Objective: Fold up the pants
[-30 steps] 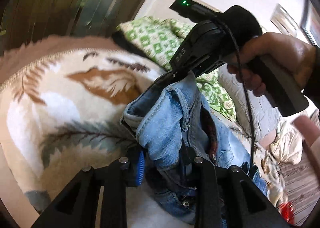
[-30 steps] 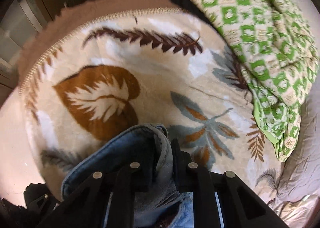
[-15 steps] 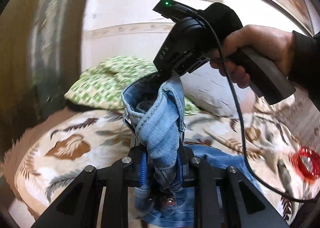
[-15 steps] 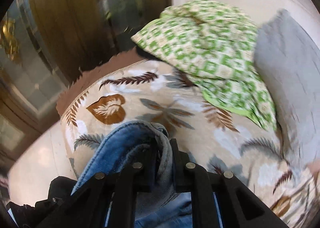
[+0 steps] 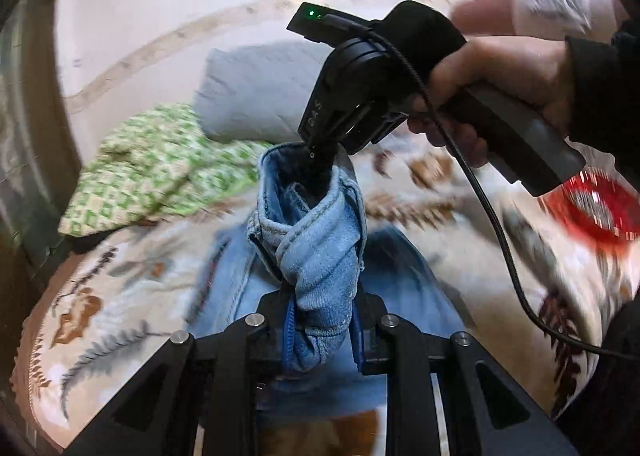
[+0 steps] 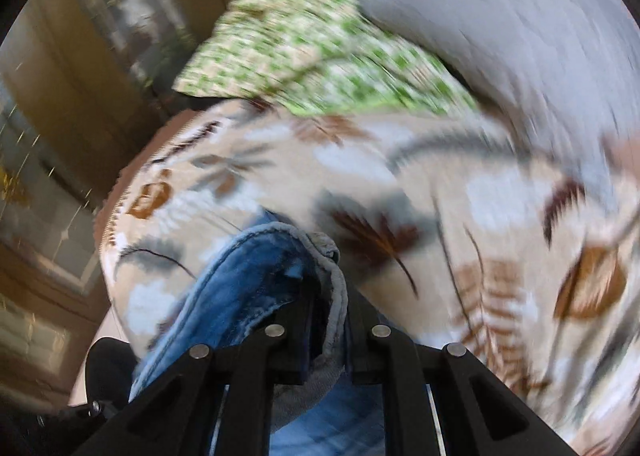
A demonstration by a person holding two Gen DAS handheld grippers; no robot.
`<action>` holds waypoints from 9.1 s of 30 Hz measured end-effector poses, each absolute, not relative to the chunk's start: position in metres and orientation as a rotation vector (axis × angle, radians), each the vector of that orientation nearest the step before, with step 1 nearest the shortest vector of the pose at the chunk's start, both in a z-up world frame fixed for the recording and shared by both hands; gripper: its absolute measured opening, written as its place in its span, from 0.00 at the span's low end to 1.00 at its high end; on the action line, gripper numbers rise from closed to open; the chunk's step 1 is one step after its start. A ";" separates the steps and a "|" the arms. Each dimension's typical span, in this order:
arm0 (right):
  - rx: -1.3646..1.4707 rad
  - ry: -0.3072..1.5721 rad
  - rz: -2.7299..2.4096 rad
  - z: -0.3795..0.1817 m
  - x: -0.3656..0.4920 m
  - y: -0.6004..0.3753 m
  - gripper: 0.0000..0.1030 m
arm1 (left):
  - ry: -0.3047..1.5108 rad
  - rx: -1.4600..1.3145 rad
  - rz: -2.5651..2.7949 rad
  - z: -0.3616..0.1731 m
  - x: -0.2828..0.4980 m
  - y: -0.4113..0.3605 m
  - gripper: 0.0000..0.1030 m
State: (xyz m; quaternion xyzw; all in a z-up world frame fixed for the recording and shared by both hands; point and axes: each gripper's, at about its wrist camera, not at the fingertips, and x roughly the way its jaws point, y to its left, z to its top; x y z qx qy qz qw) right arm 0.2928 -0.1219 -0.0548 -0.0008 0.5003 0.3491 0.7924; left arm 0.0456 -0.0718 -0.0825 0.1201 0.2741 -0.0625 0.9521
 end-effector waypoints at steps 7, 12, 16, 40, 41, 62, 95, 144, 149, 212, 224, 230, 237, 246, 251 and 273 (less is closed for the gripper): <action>0.095 1.209 0.651 -0.140 0.299 -0.163 0.09 | 0.714 0.330 -0.209 -0.143 0.059 -0.107 0.21; 0.229 1.188 0.650 -0.159 0.297 -0.178 0.10 | 0.705 0.330 -0.218 -0.144 0.058 -0.106 0.21; 0.195 1.173 0.640 -0.158 0.293 -0.176 0.10 | 0.691 0.354 -0.208 -0.146 0.056 -0.110 0.21; 0.155 1.081 0.588 -0.142 0.277 -0.170 1.00 | 0.636 0.365 -0.196 -0.130 0.042 -0.119 0.98; 0.143 1.091 0.570 -0.141 0.278 -0.171 1.00 | 0.626 0.352 -0.214 -0.126 0.039 -0.119 1.00; 0.127 0.939 0.552 -0.033 0.219 -0.215 1.00 | 0.584 0.266 -0.232 -0.030 0.006 -0.016 1.00; 0.017 1.002 0.666 -0.081 0.138 -0.133 0.37 | 1.078 -0.401 -0.256 -0.121 0.162 0.083 0.90; 0.263 1.022 0.640 -0.090 0.240 -0.154 0.36 | 1.212 -0.206 -0.202 -0.116 0.287 0.056 0.43; 0.341 0.991 0.598 -0.098 0.240 -0.171 0.09 | 1.214 -0.201 -0.213 -0.123 0.290 0.062 0.29; 0.237 1.016 0.665 -0.118 0.118 -0.172 0.22 | 0.824 0.519 -0.454 -0.140 0.052 0.027 0.15; 0.068 0.896 0.589 -0.094 0.098 -0.165 0.78 | 0.845 0.468 -0.465 -0.130 0.037 0.034 0.92; 0.153 0.856 0.600 -0.079 0.092 -0.187 1.00 | 0.821 0.252 -0.444 -0.094 0.042 0.061 0.95; 0.540 0.970 0.657 -0.099 0.122 -0.219 1.00 | 0.881 -0.155 -0.414 -0.075 0.095 0.092 0.99; 0.779 1.105 0.659 -0.139 0.160 -0.215 1.00 | 1.115 -0.579 -0.400 -0.127 0.165 0.095 0.99; 0.765 1.161 0.649 -0.159 0.170 -0.205 1.00 | 1.185 -0.610 -0.403 -0.151 0.176 0.091 1.00; 0.772 1.178 0.643 -0.168 0.185 -0.181 1.00 | 1.155 -0.532 -0.507 -0.157 0.172 0.079 1.00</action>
